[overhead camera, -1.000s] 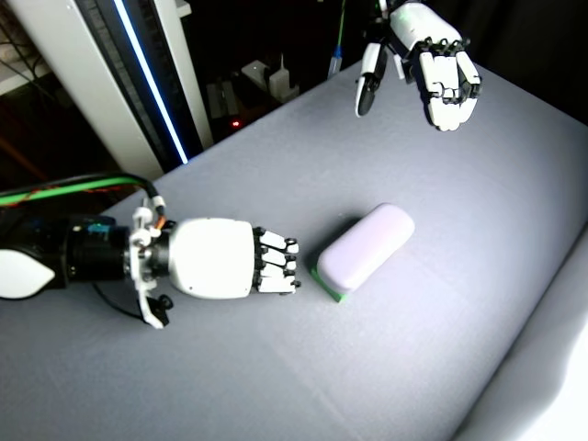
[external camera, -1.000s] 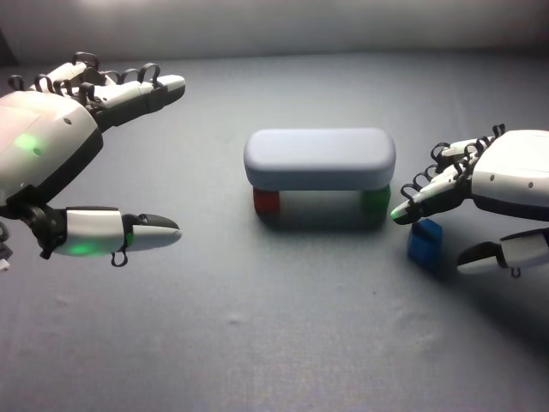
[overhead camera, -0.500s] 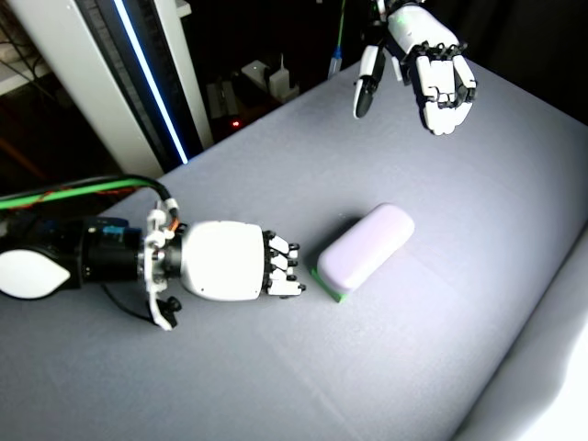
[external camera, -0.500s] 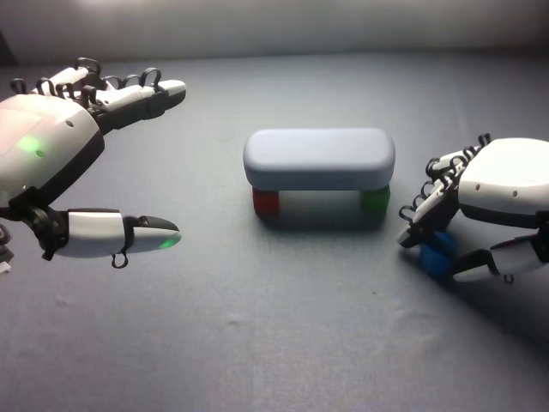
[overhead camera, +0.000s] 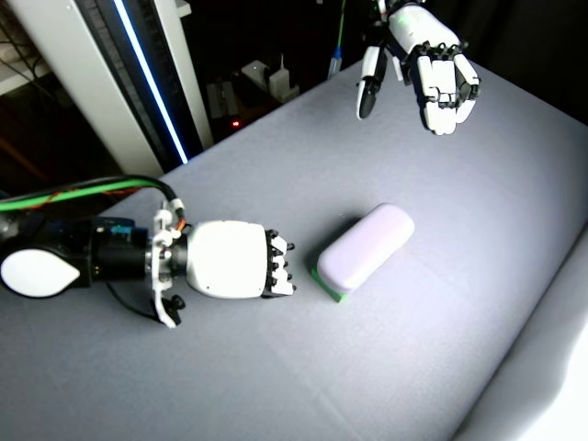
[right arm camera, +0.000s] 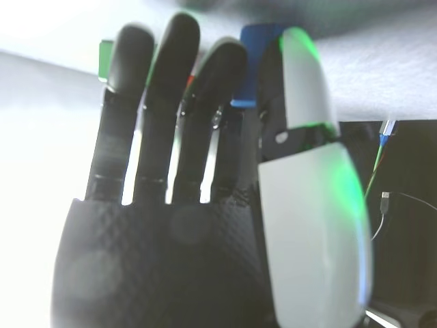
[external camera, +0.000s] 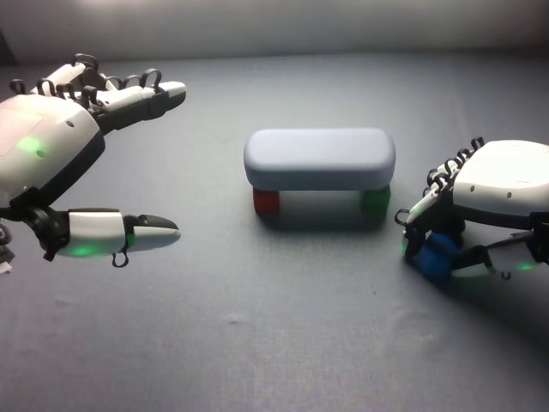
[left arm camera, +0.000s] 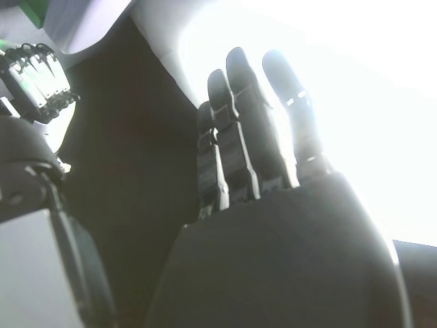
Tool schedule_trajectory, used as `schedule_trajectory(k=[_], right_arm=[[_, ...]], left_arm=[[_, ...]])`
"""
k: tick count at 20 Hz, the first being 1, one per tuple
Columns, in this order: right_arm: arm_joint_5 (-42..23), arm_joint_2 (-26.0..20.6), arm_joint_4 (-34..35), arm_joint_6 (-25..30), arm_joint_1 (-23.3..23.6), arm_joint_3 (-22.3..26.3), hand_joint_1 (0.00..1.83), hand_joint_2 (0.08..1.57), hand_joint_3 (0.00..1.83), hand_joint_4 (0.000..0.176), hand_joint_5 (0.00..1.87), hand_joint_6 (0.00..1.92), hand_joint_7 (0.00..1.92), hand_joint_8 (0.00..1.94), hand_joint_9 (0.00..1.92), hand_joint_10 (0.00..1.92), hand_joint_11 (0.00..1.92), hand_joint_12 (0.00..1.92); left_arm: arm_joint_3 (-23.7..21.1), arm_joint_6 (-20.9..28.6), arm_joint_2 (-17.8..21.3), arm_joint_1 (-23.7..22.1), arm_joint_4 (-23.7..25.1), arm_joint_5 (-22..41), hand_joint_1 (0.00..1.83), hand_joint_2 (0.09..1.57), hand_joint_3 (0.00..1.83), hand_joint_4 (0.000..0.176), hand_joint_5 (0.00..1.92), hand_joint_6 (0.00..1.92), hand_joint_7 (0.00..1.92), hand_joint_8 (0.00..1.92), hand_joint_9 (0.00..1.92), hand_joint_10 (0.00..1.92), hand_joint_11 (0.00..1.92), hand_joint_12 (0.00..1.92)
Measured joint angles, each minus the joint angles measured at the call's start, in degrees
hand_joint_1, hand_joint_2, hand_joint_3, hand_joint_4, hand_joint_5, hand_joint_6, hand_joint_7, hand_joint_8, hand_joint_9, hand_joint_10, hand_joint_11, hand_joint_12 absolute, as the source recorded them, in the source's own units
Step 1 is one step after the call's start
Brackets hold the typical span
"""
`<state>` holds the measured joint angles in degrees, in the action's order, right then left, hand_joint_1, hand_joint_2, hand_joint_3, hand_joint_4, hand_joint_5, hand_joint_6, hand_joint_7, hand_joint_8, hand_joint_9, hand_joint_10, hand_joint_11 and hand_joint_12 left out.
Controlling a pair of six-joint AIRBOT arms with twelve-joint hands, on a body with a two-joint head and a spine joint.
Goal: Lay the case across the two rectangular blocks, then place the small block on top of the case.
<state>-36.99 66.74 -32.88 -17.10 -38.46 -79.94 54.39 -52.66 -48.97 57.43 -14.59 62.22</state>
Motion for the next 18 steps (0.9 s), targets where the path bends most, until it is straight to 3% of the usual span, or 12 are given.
schedule_trajectory(k=[2,3,4,6,7,8,10,11,12,15,16,18], right_arm=[[0.0,0.0,0.0,0.0,0.0,0.0,1.24,1.09,0.00,0.000,0.97,0.97,1.09,0.92,0.93,1.06,0.72,1.51],[0.0,0.0,0.0,0.1,0.0,0.0,1.35,1.10,0.00,0.000,0.90,1.07,1.10,0.83,0.94,1.12,0.70,1.41],[0.0,0.0,0.0,0.3,0.2,0.0,1.25,1.08,0.00,0.000,0.99,0.90,1.12,0.87,0.95,0.92,0.66,1.47],[-0.5,0.0,-0.1,0.7,0.9,0.0,1.24,1.09,0.00,0.000,0.96,0.98,1.10,0.86,0.94,0.86,0.67,1.47],[-1.3,-0.2,0.1,0.8,1.4,0.1,1.24,1.09,0.00,0.000,0.94,1.04,1.15,0.74,1.03,0.76,0.77,1.38],[-2.4,-0.6,0.3,0.8,2.3,0.3,1.24,1.09,0.00,0.000,0.94,1.01,1.13,0.82,1.04,0.79,0.79,1.42],[-4.1,-1.1,1.2,0.8,3.9,0.3,1.26,1.07,0.00,0.000,0.99,0.89,1.17,0.80,1.13,0.84,0.93,1.36],[-4.8,-1.4,1.4,0.8,5.2,0.2,1.26,1.06,0.00,0.000,1.01,0.90,1.21,0.70,1.16,0.73,0.95,1.26],[-5.4,-1.4,1.5,0.9,6.4,0.0,1.26,1.05,0.00,0.000,1.04,0.83,1.20,0.73,1.15,0.73,0.92,1.29],[-6.0,-0.8,1.0,1.0,9.5,-2.2,1.26,1.05,0.00,0.000,1.05,0.84,1.22,0.66,1.14,0.74,0.86,1.33],[-5.9,-0.5,2.1,0.9,10.3,-2.8,1.25,1.06,0.00,0.008,1.06,0.92,1.14,0.70,1.06,0.74,0.79,1.38],[-5.8,-0.1,2.4,0.9,11.2,-3.5,1.25,1.06,0.00,0.000,0.99,0.96,1.20,0.66,1.22,0.62,0.97,1.23]], left_arm=[[0.0,0.0,-0.1,0.0,0.1,0.0,0.87,0.87,0.00,0.000,0.39,0.01,0.56,0.01,0.60,0.01,0.06,1.17],[0.0,0.0,-0.1,0.0,0.0,0.0,0.85,0.87,0.00,0.000,0.39,0.01,0.56,0.01,0.59,0.01,0.04,1.16],[0.0,0.0,-0.1,0.0,0.0,0.0,0.87,0.86,0.00,0.000,0.40,0.01,0.56,0.01,0.59,0.01,0.05,1.17],[0.0,0.1,-0.1,0.4,0.0,0.1,0.87,0.85,0.00,0.000,0.41,0.00,0.57,0.00,0.61,0.01,0.11,1.12],[0.0,0.1,-0.1,0.7,0.0,0.2,0.87,0.85,0.00,0.000,0.41,0.00,0.58,0.00,0.62,0.01,0.14,1.08],[0.0,0.1,-0.1,0.9,-0.1,0.2,0.87,0.85,0.00,0.000,0.40,0.00,0.56,0.00,0.61,0.00,0.12,1.06],[0.0,0.1,-0.1,1.4,-0.7,0.5,0.85,0.85,0.00,0.000,0.40,0.00,0.55,0.00,0.59,0.00,0.13,1.06],[0.0,0.2,-0.1,1.4,-0.9,0.4,0.85,0.86,0.00,0.000,0.40,0.00,0.56,0.00,0.58,0.00,0.07,1.13],[0.0,0.3,-0.1,1.4,-0.9,0.4,0.87,0.85,0.00,0.000,0.41,0.00,0.57,0.00,0.59,0.01,0.07,1.14],[0.0,0.3,-0.1,1.4,-0.9,0.4,0.87,0.85,0.00,0.000,0.41,0.00,0.56,0.00,0.58,0.00,0.06,1.14],[0.0,0.3,-0.2,1.4,-1.0,0.4,0.88,0.85,0.00,0.000,0.41,0.00,0.58,0.00,0.61,0.01,0.10,1.11],[0.0,0.3,-0.2,1.4,-1.0,0.4,0.87,0.85,0.00,0.000,0.42,0.00,0.60,0.00,0.63,0.01,0.16,1.10]])
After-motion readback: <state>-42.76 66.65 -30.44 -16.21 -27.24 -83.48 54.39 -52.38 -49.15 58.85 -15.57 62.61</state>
